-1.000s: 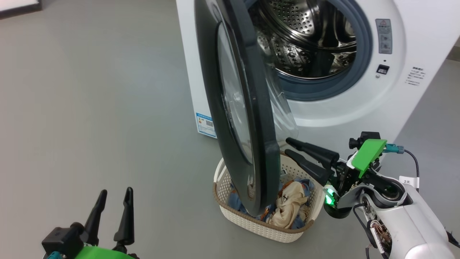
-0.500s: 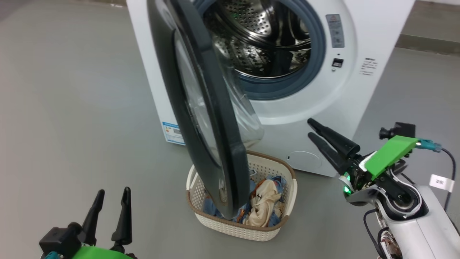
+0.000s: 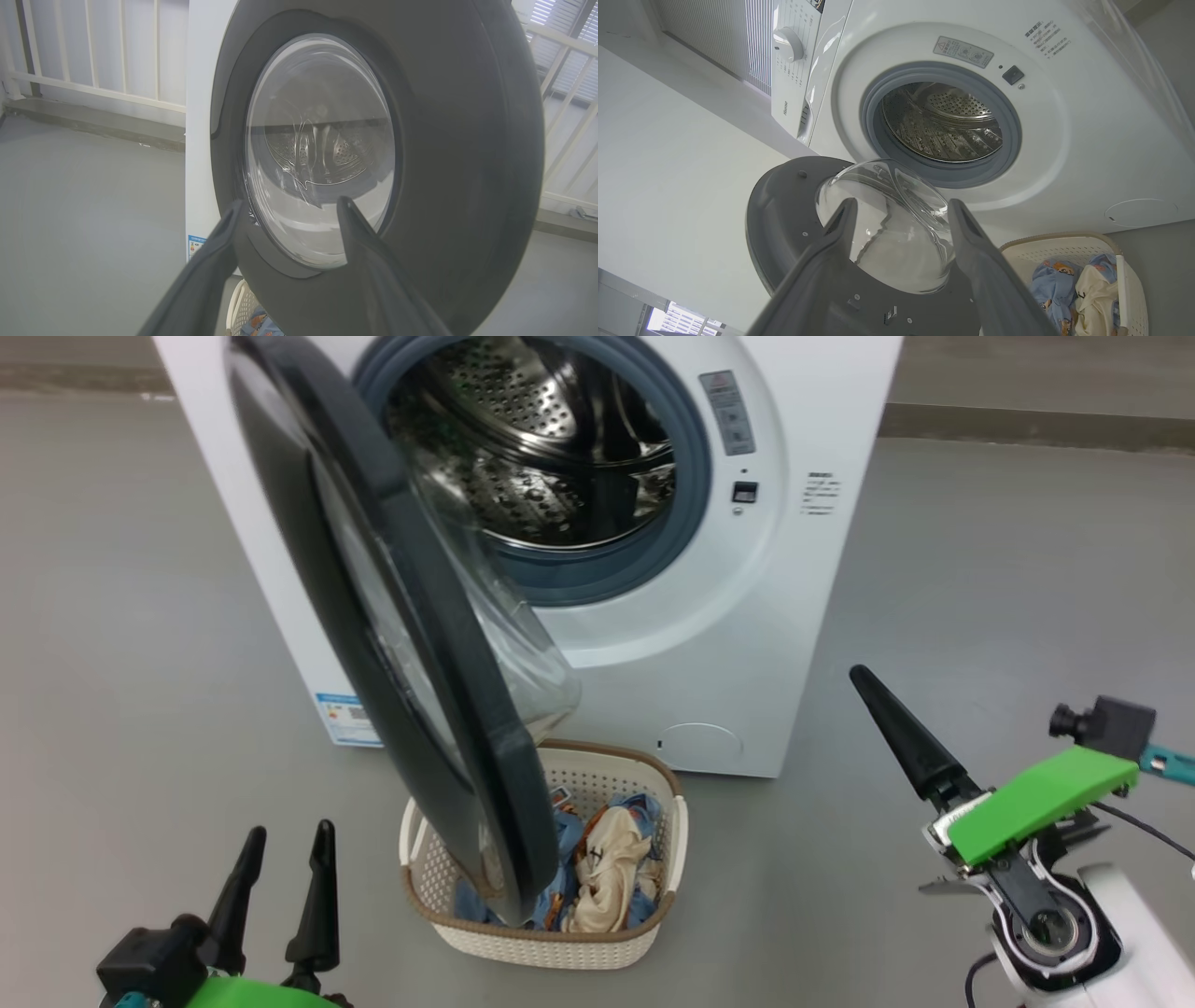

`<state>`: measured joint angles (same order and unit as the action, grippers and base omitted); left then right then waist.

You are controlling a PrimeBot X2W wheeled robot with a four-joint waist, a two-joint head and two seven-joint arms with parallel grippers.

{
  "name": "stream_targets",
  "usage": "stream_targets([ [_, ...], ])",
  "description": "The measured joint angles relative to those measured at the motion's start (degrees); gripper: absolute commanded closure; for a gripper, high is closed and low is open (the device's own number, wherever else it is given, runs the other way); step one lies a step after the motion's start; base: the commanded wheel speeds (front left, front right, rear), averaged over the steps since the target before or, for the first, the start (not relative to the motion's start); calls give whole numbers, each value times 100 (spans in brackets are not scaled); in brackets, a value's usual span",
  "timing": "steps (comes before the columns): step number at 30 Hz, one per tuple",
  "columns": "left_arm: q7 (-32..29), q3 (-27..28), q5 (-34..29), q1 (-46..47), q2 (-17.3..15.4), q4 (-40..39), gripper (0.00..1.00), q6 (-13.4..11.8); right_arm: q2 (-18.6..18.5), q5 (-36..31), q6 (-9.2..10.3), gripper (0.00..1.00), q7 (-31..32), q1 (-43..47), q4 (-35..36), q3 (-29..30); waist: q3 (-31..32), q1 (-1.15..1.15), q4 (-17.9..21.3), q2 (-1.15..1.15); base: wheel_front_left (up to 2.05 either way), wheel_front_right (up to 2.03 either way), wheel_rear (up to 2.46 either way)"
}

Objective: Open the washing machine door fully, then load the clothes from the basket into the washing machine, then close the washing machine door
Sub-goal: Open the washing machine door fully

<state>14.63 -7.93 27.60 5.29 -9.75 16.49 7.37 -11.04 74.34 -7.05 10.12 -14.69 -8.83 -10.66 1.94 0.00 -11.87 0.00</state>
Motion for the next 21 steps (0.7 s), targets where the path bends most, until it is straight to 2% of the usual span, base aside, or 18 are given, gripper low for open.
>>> stream_targets([
  [12, 0, 145, -105, -244, 12, -78, 0, 0, -434, -572, 0, 0, -1513, 548, 126, -530, 77, 0, 572, 0, 0, 0, 0],
  [21, 0, 294, -113, -323, 5, -174, 0, -1, -645, -1321, 0, 0, -2169, 740, -349, -616, 99, 0, 885, 0, 0, 0, 0],
])
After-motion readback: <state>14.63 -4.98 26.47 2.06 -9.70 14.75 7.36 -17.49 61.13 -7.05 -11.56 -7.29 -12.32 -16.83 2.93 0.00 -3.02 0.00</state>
